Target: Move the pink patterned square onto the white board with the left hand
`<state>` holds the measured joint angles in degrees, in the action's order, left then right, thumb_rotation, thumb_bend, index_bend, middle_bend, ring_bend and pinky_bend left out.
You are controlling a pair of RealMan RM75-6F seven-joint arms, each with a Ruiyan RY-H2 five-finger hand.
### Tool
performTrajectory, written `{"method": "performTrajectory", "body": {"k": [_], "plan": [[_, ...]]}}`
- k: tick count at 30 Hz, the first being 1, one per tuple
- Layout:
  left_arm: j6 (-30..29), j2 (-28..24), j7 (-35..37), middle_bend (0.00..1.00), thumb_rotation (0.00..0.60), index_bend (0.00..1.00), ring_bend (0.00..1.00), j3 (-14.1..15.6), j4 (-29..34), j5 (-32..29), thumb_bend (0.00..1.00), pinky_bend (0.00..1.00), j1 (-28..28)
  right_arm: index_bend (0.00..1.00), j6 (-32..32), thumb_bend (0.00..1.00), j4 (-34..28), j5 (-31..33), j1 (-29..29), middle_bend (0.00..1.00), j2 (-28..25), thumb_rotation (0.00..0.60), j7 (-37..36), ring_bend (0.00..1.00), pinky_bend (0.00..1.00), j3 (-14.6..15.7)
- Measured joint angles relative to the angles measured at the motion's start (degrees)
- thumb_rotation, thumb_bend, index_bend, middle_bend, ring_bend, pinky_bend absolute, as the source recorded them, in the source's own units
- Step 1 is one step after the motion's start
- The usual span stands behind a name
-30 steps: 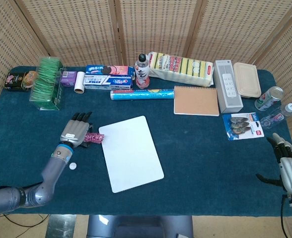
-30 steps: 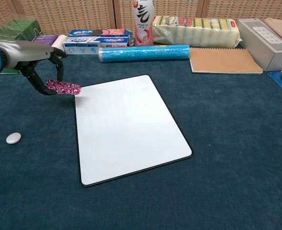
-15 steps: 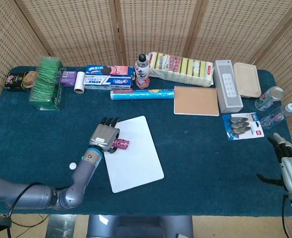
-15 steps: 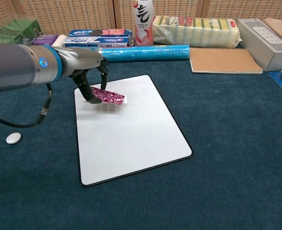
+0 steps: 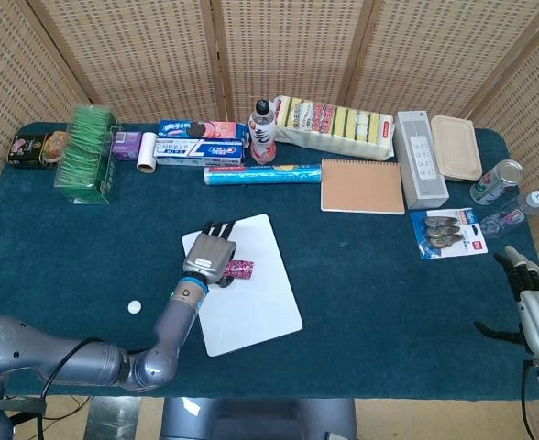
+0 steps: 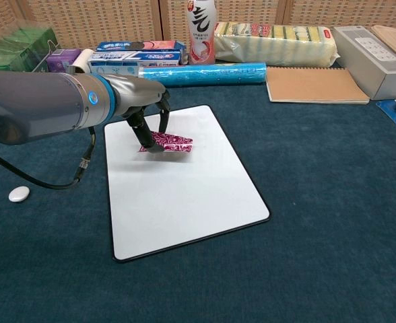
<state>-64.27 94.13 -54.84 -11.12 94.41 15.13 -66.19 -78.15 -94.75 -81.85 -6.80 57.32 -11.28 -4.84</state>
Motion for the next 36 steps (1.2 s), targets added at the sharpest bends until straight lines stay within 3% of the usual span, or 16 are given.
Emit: {"method": "performTrajectory", "body": {"k": [7, 18, 25, 32, 36], "plan": [[-0.11, -0.62, 0.09, 0.0, 0.6, 0.04, 0.0, 0.04, 0.92, -0.12, 0.21, 0.01, 0.12, 0.02, -0.09, 0.0, 0.08, -0.03, 0.01, 0.0, 0.01, 0.6, -0.02, 0.0, 0.0, -0.02], [-0.22, -5.17, 2.75, 0.0, 0.6, 0.04, 0.0, 1.16, 5.62, 3.25, 0.21, 0.01, 2.47, 0.02, -0.17, 0.0, 0.05, 0.11, 0.06, 0.0, -0.01, 0.6, -0.11, 0.0, 0.0, -0.05], [-0.43, -14.83, 9.67, 0.0, 0.6, 0.08, 0.0, 8.28, 12.15, 15.5, 0.21, 0.01, 10.28, 0.02, -0.21, 0.0, -0.22, -0.57, 0.13, 0.0, -0.18, 0.6, -0.42, 0.0, 0.0, 0.27], [-0.16, -21.37, 18.24, 0.0, 0.6, 0.13, 0.0, 18.68, 12.86, 29.29, 0.21, 0.01, 20.63, 0.02, -0.18, 0.0, -0.7, -1.12, 0.16, 0.0, -0.21, 0.6, -0.13, 0.0, 0.0, 0.67], [0.21, -22.37, 23.21, 0.0, 0.6, 0.17, 0.0, 20.61, 11.17, 34.91, 0.21, 0.01, 24.45, 0.02, -0.24, 0.0, -0.8, -1.2, 0.18, 0.0, -0.18, 0.6, 0.08, 0.0, 0.0, 0.74]]}}
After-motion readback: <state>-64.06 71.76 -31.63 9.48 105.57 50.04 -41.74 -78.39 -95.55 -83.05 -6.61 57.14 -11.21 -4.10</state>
